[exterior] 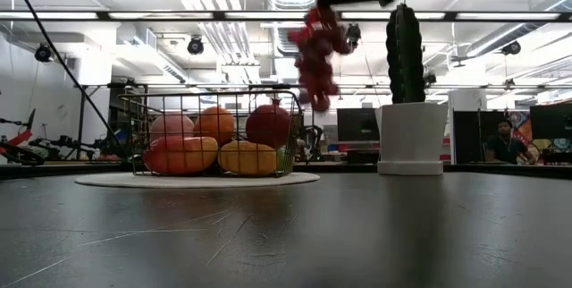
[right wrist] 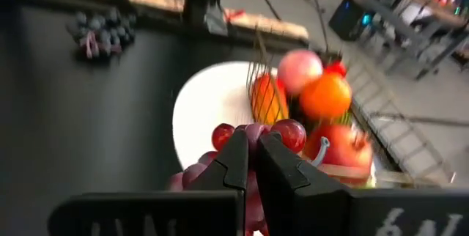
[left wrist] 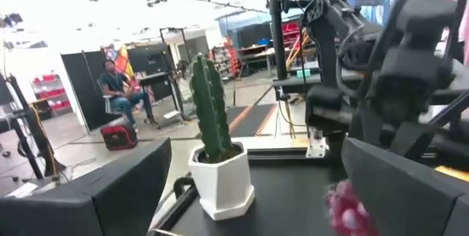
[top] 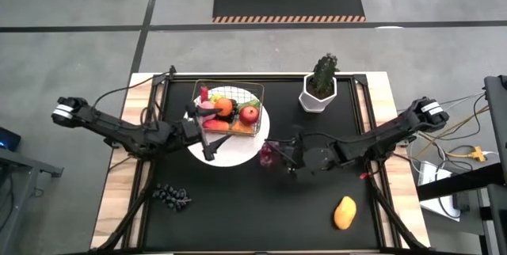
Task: Build produce basket
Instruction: Put the red grapes in the gold wire basket
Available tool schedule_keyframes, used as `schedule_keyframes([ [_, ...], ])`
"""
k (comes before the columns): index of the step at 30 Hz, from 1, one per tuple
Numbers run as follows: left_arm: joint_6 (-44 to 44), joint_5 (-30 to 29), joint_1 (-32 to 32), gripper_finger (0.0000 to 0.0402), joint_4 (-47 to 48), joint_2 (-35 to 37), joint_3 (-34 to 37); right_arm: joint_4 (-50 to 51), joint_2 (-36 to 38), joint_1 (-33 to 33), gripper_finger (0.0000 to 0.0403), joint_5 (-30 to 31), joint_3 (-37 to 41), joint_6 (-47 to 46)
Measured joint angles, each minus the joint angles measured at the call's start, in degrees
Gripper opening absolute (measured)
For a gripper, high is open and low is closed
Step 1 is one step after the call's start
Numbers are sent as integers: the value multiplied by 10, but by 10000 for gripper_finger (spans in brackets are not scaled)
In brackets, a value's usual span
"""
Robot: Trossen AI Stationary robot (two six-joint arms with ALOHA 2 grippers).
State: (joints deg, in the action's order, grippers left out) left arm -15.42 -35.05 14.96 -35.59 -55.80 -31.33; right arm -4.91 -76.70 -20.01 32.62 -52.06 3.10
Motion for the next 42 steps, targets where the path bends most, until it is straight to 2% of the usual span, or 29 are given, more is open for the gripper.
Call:
schedule_keyframes([
  [13,11,0,2,382,1,63,44,-6,-1,21,9,1,-87,52],
  [26,16,1,2,382,1,126,76,-132,-10,53,9,-13,-80,60],
  [34,16,1,2,382,1,136,81,-218,-55,82,9,-20,-86,82],
  [42,16,1,2,382,1,136,81,-266,-89,123,9,-21,-87,67],
])
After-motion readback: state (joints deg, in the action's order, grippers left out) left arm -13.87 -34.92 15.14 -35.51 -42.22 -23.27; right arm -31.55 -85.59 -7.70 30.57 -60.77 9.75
